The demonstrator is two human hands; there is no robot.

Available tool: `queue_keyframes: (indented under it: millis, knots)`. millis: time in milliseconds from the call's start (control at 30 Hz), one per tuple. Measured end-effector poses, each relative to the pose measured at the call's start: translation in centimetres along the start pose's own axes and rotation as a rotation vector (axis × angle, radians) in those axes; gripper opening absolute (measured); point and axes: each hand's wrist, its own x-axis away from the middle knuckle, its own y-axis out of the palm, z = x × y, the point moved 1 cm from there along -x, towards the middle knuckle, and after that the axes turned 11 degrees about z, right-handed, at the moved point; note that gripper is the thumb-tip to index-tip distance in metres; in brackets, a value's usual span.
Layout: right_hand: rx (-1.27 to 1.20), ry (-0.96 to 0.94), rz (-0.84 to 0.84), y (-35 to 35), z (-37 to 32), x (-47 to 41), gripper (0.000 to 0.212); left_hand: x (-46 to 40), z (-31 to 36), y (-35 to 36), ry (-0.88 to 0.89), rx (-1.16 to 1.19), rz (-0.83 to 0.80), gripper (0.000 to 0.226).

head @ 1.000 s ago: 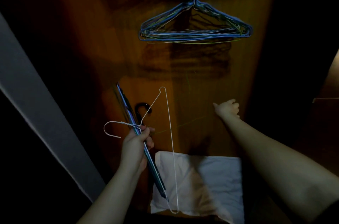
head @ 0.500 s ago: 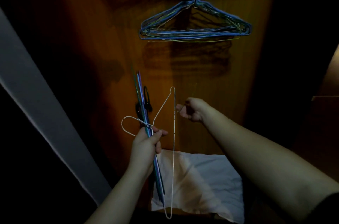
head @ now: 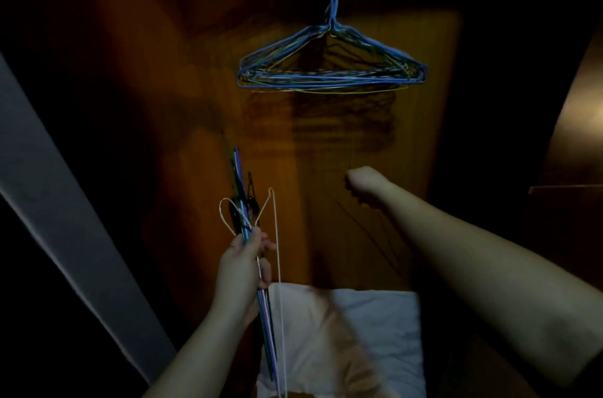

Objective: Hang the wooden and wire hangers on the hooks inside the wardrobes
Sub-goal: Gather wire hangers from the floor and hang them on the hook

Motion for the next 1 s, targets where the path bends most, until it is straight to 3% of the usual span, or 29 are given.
queue_keyframes:
  millis: [133,333,633,1000]
  knots:
    - [0.19,-0.287,0.171,-3.2,-1.6,-0.5,0.048,-0.7,1.4,0.7,-0.043,0.045,0.032,0.02]
    - [0.325,-0.525,0.323,-7.3,-4.6,-0.8,0.045,-2.1,4.7,2.8,-0.113,0.137,0.074,0.013]
    - [0.187,-0.665,0.325,-11.0,-9.2,-1.8,0.039,-4.7,11.0,6.4,-0.105,0.248,0.091,0.011]
    - [-0.006,-0.782,0.483,-14.6,-15.8,-5.2,0.022,-6.4,16.8,10.1,0.01,0.268,0.136,0.016]
